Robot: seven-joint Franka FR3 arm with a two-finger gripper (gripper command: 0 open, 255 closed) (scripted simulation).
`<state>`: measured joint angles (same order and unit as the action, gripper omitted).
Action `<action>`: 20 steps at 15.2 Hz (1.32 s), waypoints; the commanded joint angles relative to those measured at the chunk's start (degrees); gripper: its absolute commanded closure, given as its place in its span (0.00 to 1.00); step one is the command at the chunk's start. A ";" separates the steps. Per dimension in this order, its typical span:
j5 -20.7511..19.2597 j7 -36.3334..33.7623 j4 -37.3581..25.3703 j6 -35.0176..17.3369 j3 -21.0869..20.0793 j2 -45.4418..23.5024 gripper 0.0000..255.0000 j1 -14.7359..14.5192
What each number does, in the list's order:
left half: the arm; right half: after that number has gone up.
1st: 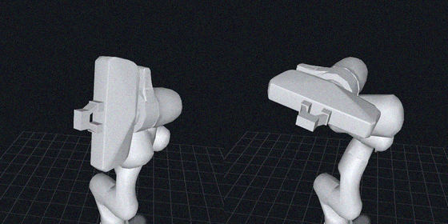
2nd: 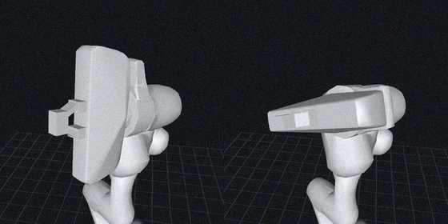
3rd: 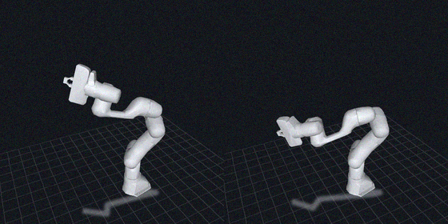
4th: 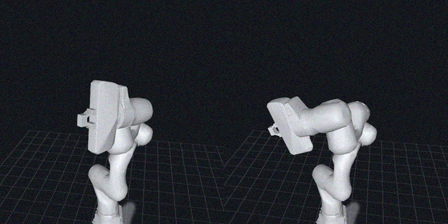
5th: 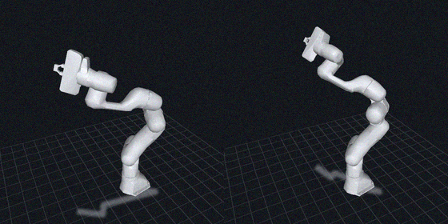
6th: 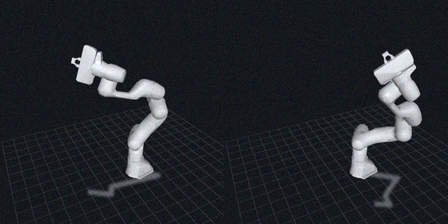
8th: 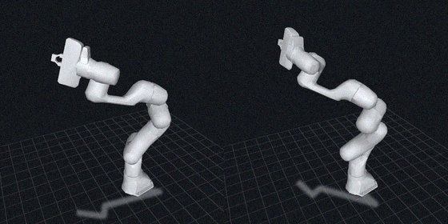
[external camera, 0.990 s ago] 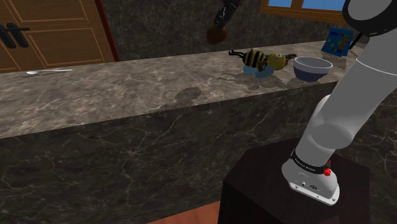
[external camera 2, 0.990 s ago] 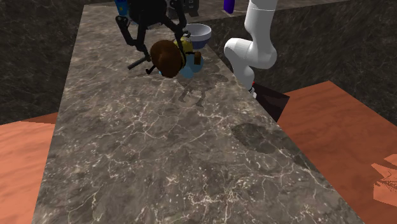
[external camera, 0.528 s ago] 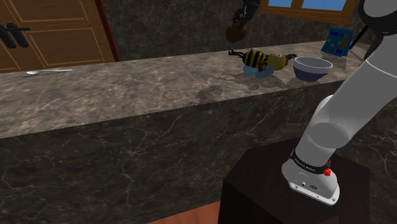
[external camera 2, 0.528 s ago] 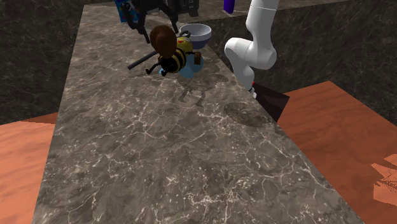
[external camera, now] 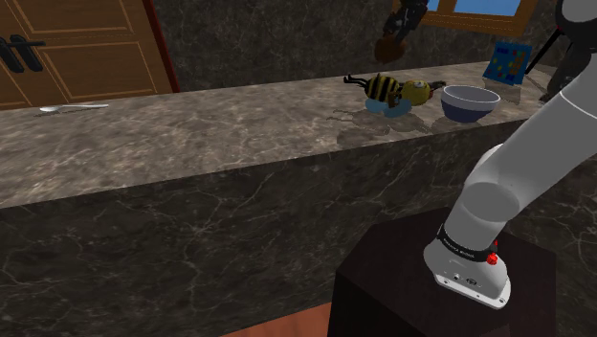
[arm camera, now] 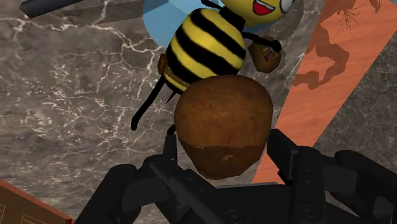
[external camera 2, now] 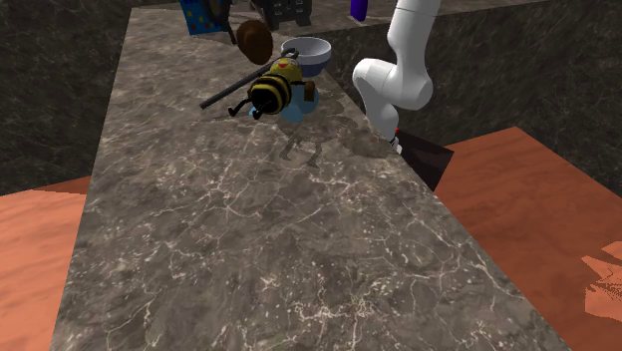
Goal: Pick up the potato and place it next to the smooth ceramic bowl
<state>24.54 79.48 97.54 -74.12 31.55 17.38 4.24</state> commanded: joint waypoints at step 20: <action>-4.00 28.18 -11.45 15.74 22.86 -10.68 1.00 6.83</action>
<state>20.87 107.18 85.31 -57.76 54.36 6.59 10.99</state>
